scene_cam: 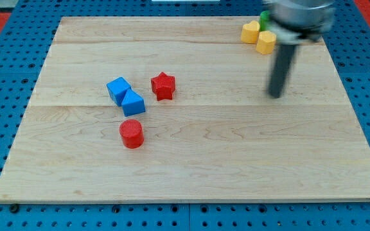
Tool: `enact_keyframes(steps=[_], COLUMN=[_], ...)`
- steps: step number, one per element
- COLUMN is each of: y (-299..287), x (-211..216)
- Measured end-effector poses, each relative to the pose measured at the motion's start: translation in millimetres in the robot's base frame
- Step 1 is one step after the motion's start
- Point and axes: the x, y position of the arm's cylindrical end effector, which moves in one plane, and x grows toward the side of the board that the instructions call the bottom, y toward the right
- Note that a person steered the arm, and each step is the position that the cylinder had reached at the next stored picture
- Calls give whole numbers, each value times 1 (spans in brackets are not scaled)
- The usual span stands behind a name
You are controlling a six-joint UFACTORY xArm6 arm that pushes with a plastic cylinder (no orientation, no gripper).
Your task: Push the yellow hexagon diagonally to the bottom left of the yellow heart
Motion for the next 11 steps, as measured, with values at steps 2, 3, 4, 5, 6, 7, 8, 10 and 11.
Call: enact_keyframes(steps=[2,3,4,5,6,7,8,10,11], y=[125,70,47,58,-14,-83,-88,-60,-102], x=[-124,-140,-143,-186,-204,-188,-145,-103,-112])
